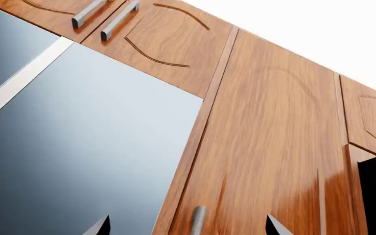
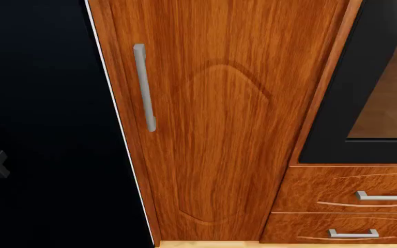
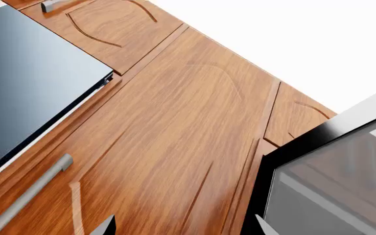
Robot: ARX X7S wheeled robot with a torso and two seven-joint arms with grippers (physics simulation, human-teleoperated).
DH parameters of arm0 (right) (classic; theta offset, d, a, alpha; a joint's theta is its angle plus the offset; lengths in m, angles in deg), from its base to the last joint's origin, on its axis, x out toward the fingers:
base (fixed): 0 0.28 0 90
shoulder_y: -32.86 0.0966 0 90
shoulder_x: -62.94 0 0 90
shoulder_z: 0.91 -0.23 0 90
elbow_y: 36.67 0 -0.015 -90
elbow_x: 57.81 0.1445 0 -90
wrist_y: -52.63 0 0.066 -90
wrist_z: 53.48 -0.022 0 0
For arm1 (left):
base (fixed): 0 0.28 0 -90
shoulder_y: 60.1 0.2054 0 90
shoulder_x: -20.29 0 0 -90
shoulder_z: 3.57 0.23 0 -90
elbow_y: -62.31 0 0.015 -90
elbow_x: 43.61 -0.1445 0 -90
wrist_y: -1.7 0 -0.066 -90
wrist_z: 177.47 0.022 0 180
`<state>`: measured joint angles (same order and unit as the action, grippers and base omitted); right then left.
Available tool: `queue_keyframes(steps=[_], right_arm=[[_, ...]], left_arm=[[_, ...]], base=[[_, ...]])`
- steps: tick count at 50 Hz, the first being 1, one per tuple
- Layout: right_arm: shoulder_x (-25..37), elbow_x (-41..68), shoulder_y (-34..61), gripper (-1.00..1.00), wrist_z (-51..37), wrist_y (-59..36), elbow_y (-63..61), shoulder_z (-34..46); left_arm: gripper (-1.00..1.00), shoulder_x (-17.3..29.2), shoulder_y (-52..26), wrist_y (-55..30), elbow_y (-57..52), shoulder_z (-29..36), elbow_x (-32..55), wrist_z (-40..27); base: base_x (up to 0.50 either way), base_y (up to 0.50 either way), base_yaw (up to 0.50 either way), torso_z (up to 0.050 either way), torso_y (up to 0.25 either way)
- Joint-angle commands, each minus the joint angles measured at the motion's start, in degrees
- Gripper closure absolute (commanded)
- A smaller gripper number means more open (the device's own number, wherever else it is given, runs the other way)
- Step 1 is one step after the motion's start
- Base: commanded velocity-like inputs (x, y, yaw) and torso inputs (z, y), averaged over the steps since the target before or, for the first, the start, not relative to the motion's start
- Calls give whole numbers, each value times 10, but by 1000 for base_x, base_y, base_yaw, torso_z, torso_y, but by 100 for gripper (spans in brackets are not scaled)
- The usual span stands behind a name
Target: Close the microwave door
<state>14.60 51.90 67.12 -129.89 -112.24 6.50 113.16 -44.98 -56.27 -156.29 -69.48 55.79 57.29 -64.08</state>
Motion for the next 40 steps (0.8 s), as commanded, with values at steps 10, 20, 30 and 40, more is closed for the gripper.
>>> queue_keyframes(steps=[10, 20, 30, 40], right_arm=[[6, -3, -4, -100, 3, 9, 2, 2], [7, -4, -4, -100, 4, 13, 1, 5], [8, -1, 1, -100, 2, 16, 2, 10], [10, -4, -2, -100, 4, 19, 1, 10]], left_arm=[[-100, 5, 3, 10, -1, 8, -2, 2], [-100, 8, 4, 15, -1, 9, -3, 3], [-100, 11, 5, 20, -3, 11, -3, 3], [-100, 13, 8, 25, -4, 14, -2, 3]], base=[[500, -48, 0, 0, 2], [500, -66, 0, 0, 1], [500, -96, 0, 0, 1], [500, -109, 0, 0, 1]])
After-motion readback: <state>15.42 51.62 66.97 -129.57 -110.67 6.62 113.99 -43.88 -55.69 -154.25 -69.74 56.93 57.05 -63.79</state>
